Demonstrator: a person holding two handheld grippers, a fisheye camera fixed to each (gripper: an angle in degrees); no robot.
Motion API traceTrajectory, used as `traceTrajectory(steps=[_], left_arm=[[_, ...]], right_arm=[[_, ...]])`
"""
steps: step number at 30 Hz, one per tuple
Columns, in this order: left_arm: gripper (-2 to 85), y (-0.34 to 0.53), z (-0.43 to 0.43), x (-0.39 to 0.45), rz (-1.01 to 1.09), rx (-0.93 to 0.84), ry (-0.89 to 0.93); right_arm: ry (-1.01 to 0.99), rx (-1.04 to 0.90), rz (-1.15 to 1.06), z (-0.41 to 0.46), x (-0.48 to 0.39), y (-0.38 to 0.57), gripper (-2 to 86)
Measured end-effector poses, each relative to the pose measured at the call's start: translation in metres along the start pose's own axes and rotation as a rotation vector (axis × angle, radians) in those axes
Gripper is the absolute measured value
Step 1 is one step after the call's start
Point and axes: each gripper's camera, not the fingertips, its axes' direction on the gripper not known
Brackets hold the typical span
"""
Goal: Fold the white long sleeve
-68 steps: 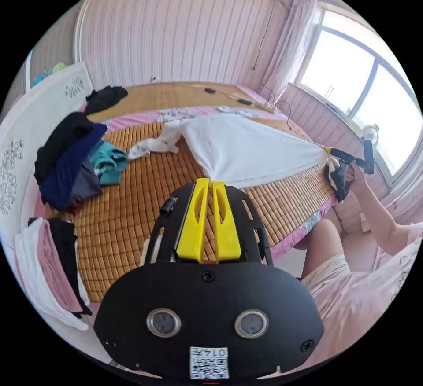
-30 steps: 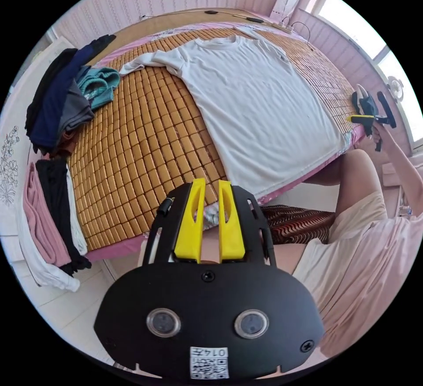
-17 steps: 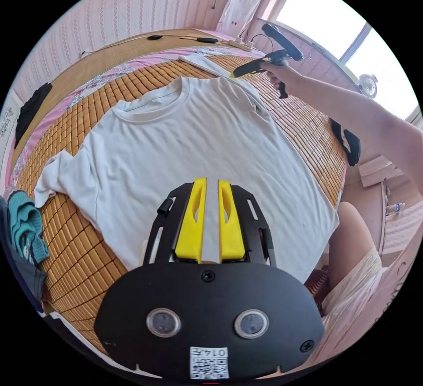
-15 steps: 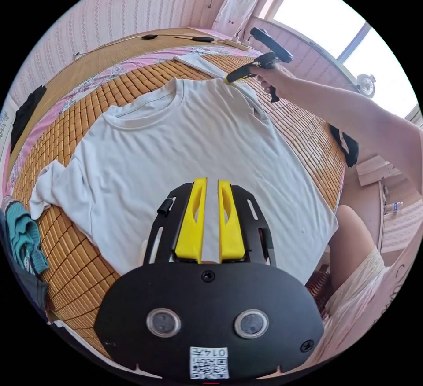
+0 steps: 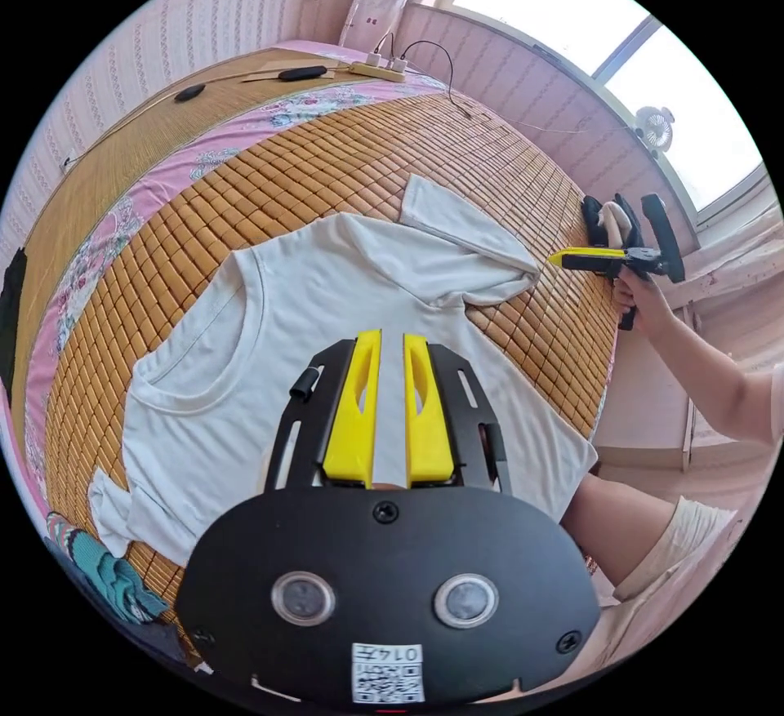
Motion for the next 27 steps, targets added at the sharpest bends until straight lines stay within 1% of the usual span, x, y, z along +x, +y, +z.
traceTrajectory(steps=[2, 5, 6, 8, 9, 11, 12, 14, 15, 17, 19, 20, 22, 24, 27], left_arm=[[5.4, -0.030, 0.015, 0.000, 0.022, -0.003, -0.020], [5.9, -0.074, 0.046, -0.003, 0.047, -0.041, -0.048], [6.0, -0.087, 0.058, -0.004, 0.051, -0.059, -0.055], [6.1, -0.102, 0.075, -0.009, 0.036, -0.093, -0.049], [6.1, -0.108, 0.085, -0.012, 0.026, -0.113, -0.042], [5.9, -0.114, 0.099, -0.014, 0.024, -0.153, -0.044], [5.7, -0.116, 0.101, -0.014, 0.033, -0.135, -0.055], [5.3, -0.118, 0.104, -0.015, 0.038, -0.131, -0.047], [5.2, -0.119, 0.105, -0.016, 0.041, -0.129, -0.042], [5.1, -0.121, 0.108, -0.016, 0.043, -0.127, -0.038], [5.0, -0.124, 0.111, -0.015, 0.057, -0.127, -0.043], [5.0, -0.125, 0.112, -0.015, 0.059, -0.127, -0.044], [5.2, -0.127, 0.113, -0.014, 0.061, -0.127, -0.043], [5.3, -0.128, 0.110, -0.011, 0.071, -0.111, -0.060], [5.3, -0.127, 0.101, 0.007, 0.145, -0.074, -0.077]], right_arm=[[-0.019, 0.044, -0.123, 0.007, -0.026, -0.027, 8.1], [-0.032, 0.055, -0.211, 0.038, -0.058, -0.062, 10.6], [-0.037, 0.046, -0.218, 0.047, -0.062, -0.068, 10.9], [-0.006, -0.041, -0.215, 0.086, -0.067, -0.083, 10.4], [-0.013, 0.001, -0.211, 0.085, -0.065, -0.083, 9.2], [0.001, 0.051, -0.133, 0.070, -0.042, -0.078, 3.4], [-0.017, 0.080, -0.108, 0.062, -0.033, -0.073, 1.8], [-0.087, 0.220, 0.044, 0.016, 0.015, -0.037, 0.9], [-0.098, 0.255, 0.090, 0.003, 0.029, -0.025, 0.8], [-0.095, 0.364, 0.305, -0.036, 0.082, 0.035, 0.9], [-0.034, 0.364, 0.447, -0.046, 0.115, 0.079, 1.0], [0.028, 0.307, 0.515, -0.044, 0.132, 0.103, 1.2], [0.079, 0.194, 0.586, -0.035, 0.150, 0.130, 1.6], [0.101, 0.156, 0.620, -0.033, 0.157, 0.146, 2.1], [0.150, 0.161, 0.580, -0.036, 0.154, 0.144, 3.6]])
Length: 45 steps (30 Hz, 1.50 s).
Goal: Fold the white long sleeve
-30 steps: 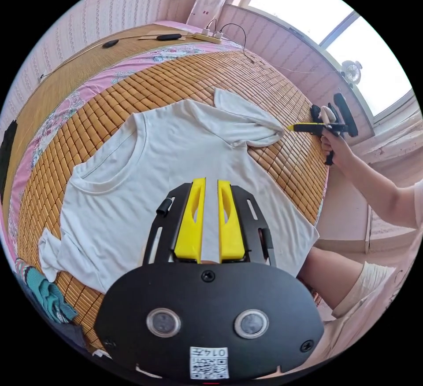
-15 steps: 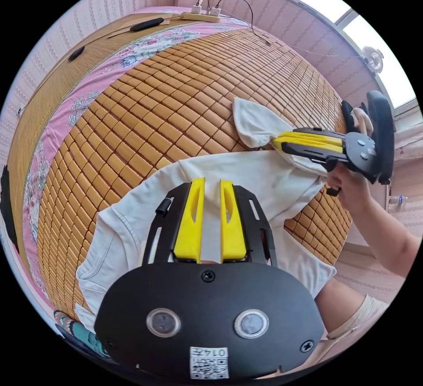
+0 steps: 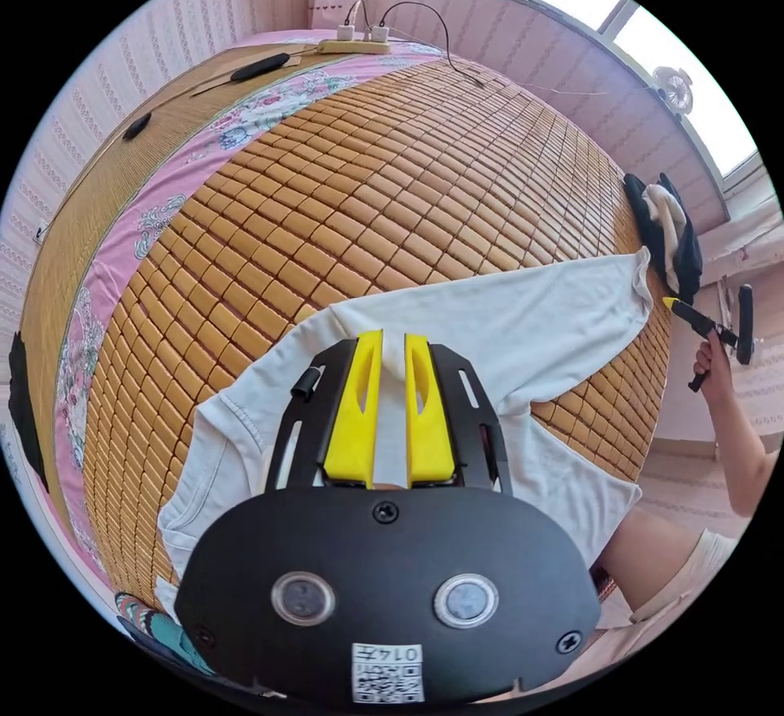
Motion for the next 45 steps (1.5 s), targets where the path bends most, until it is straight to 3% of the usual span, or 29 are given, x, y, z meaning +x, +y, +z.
traceTrajectory(steps=[6, 10, 15, 20, 32, 39, 45], left_arm=[[5.4, -0.013, 0.015, 0.015, 0.008, -0.019, 0.042], [5.6, -0.018, 0.031, 0.016, -0.001, -0.071, 0.042], [5.5, -0.012, 0.029, 0.015, -0.003, -0.061, 0.047], [5.4, -0.005, 0.025, 0.015, -0.013, -0.064, 0.037], [5.3, 0.027, 0.008, 0.010, -0.066, -0.035, 0.045], [5.3, 0.137, -0.088, 0.008, -0.173, 0.148, 0.089], [5.0, 0.320, -0.121, 0.016, -0.419, 0.007, 0.059]], right_arm=[[-0.023, -0.016, -0.118, 0.028, -0.029, -0.026, 8.8], [0.097, -0.030, -0.110, 0.043, -0.026, -0.019, 1.6], [0.159, -0.015, 0.053, 0.023, 0.017, 0.010, 0.1], [0.188, 0.044, -0.125, 0.035, -0.026, -0.008, -0.2], [0.213, -0.019, -0.162, 0.128, -0.062, -0.061, -0.6], [0.183, 0.031, -0.250, 0.098, -0.110, -0.032, -0.8], [-0.040, -0.047, -0.575, 0.113, -0.251, 0.016, 0.3]])
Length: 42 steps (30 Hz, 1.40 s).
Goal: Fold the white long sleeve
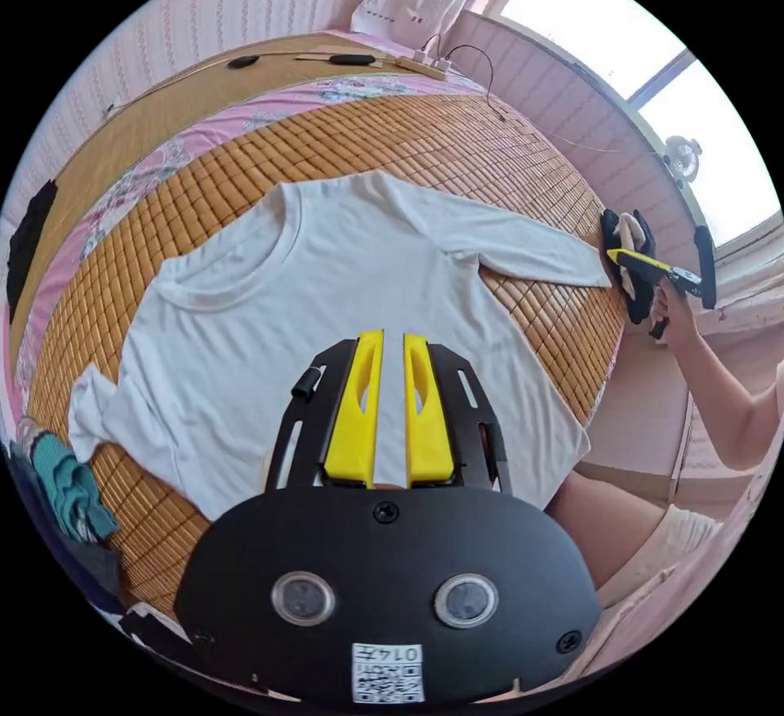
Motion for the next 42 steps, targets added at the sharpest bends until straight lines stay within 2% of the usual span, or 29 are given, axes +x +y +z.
traceTrajectory(steps=[5, 11, 16, 20, 22, 27, 30, 31, 35, 37, 38, 42], left_arm=[[5.0, 0.114, -0.024, -0.056, -0.281, -0.025, -0.032], [5.0, 0.200, -0.043, -0.094, -0.414, 0.046, -0.034], [5.3, 0.248, -0.042, -0.106, -0.460, 0.095, 0.000], [5.3, 0.271, -0.041, -0.114, -0.473, 0.105, 0.031], [5.2, 0.285, -0.046, -0.120, -0.472, 0.127, 0.054], [5.5, 0.322, -0.075, -0.131, -0.496, 0.198, 0.085], [5.5, 0.360, -0.111, -0.142, -0.553, 0.277, 0.086], [5.6, 0.378, -0.126, -0.148, -0.581, 0.308, 0.086], [5.7, 0.431, -0.168, -0.161, -0.697, 0.367, 0.062], [5.9, 0.467, -0.184, -0.169, -0.796, 0.370, 0.034], [6.0, 0.476, -0.187, -0.171, -0.821, 0.367, 0.020], [6.2, 0.523, -0.191, -0.183, -0.970, 0.308, -0.044]], right_arm=[[-0.366, -0.031, -0.423, 0.058, -0.204, -0.059, 3.1], [-0.553, -0.051, -0.850, 0.101, -0.460, -0.094, 5.3], [-0.469, -0.089, -1.071, 0.148, -0.632, -0.093, 6.6], [-0.275, -0.145, -1.179, 0.213, -0.728, -0.079, 7.3], [-0.173, -0.186, -1.194, 0.243, -0.748, -0.076, 6.5], [-0.303, -0.157, -1.121, 0.244, -0.743, -0.089, 0.6], [-0.510, -0.097, -1.119, 0.205, -0.714, -0.083, 0.0], [-0.635, -0.109, -1.122, 0.187, -0.702, -0.078, 0.0], [-1.018, -0.346, -1.192, 0.165, -0.693, -0.037, 0.3], [-1.013, -0.422, -1.278, 0.176, -0.698, -0.014, 0.6], [-0.919, -0.412, -1.313, 0.188, -0.698, -0.006, 1.2], [-0.764, -0.356, -1.217, 0.227, -0.690, -0.028, 3.1]])
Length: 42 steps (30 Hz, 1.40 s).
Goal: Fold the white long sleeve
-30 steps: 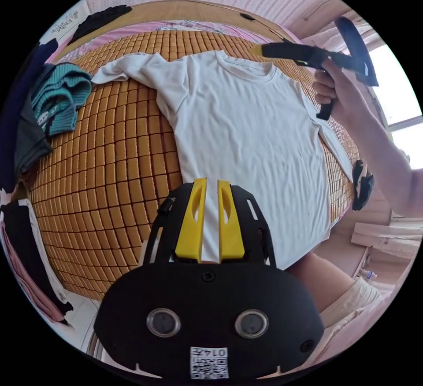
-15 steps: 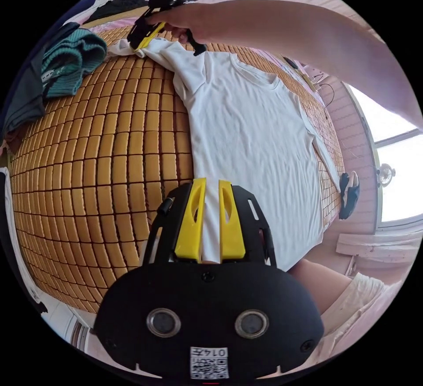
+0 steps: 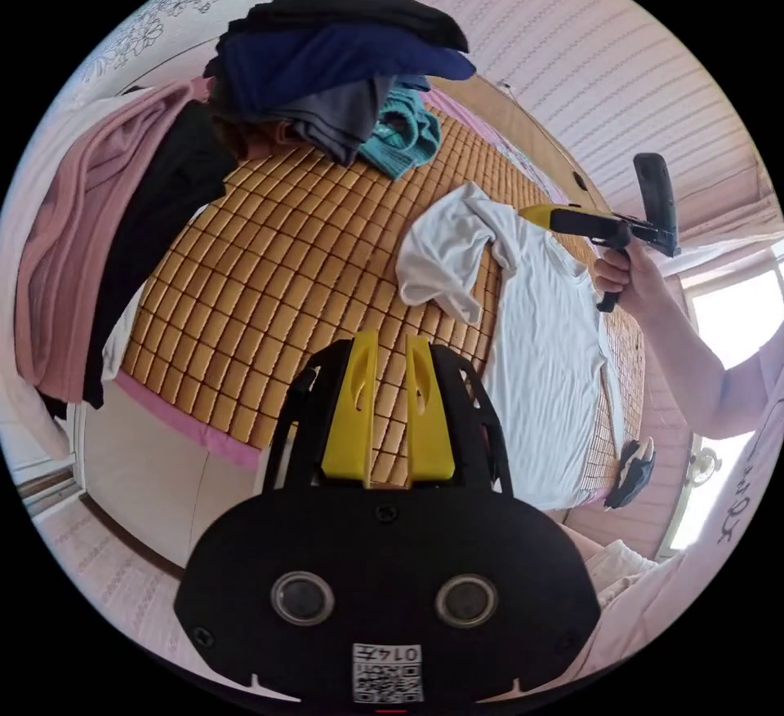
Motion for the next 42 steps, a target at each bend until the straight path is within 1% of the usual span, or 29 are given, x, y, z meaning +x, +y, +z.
traceTrajectory(steps=[2, 5, 7, 9, 10, 11, 12, 13, 15, 17, 19, 23, 25, 29, 33, 37, 42], left_arm=[[6.1, 0.001, -0.001, -0.007, -0.030, 0.005, 0.027], [6.5, -0.008, 0.008, 0.001, -0.012, 0.011, 0.043], [7.7, -0.022, 0.022, 0.008, 0.001, 0.007, 0.030], [8.3, -0.033, 0.032, 0.009, -0.009, 0.026, 0.028], [8.3, -0.040, 0.040, 0.010, -0.007, 0.019, -0.005], [8.2, -0.043, 0.044, 0.011, -0.004, -0.004, -0.022], [7.6, -0.048, 0.053, 0.012, 0.009, -0.052, -0.063], [6.8, -0.050, 0.061, 0.015, 0.034, -0.099, -0.115], [5.9, -0.048, 0.058, 0.018, 0.082, -0.086, -0.145], [3.2, -0.044, 0.047, 0.015, 0.079, -0.081, -0.146], [0.0, -0.036, 0.024, 0.006, 0.071, -0.072, -0.116], [-0.9, -0.017, -0.022, -0.007, 0.093, -0.088, -0.120], [-0.9, -0.006, -0.054, -0.017, 0.091, -0.113, -0.090], [-1.0, -0.008, -0.082, -0.033, 0.091, -0.159, -0.050], [-0.8, -0.046, -0.086, -0.052, 0.072, -0.078, -0.142], [0.1, -0.072, -0.067, -0.062, 0.011, -0.016, -0.287], [0.5, -0.060, -0.063, -0.052, -0.016, 0.034, -0.313]], right_arm=[[0.152, 0.021, 0.081, 0.002, 0.033, -0.004, 4.9], [0.331, -0.019, 0.160, 0.021, 0.070, -0.021, 8.6], [0.417, -0.041, 0.211, 0.036, 0.089, -0.031, 10.1], [0.454, -0.064, 0.248, 0.051, 0.105, -0.040, 10.4], [0.476, -0.078, 0.266, 0.061, 0.115, -0.043, 10.2], [0.490, -0.127, 0.284, 0.075, 0.125, -0.046, 9.7], [0.486, -0.159, 0.289, 0.082, 0.130, -0.048, 9.1], [0.461, -0.142, 0.288, 0.085, 0.134, -0.048, 8.0], [0.437, -0.111, 0.286, 0.082, 0.137, -0.049, 4.2], [0.446, -0.095, 0.285, 0.078, 0.139, -0.049, 1.0], [0.446, -0.066, 0.269, 0.070, 0.138, -0.049, 0.1], [0.420, -0.026, 0.209, 0.055, 0.135, -0.049, -0.6], [0.383, -0.021, 0.164, 0.053, 0.133, -0.050, -0.7], [0.332, -0.065, 0.095, 0.067, 0.134, -0.056, -0.7], [0.377, -0.108, 0.059, 0.089, 0.132, -0.067, -0.8], [0.441, -0.145, 0.112, 0.114, 0.140, -0.079, -0.8], [0.502, -0.134, 0.169, 0.120, 0.144, -0.082, -0.9]])
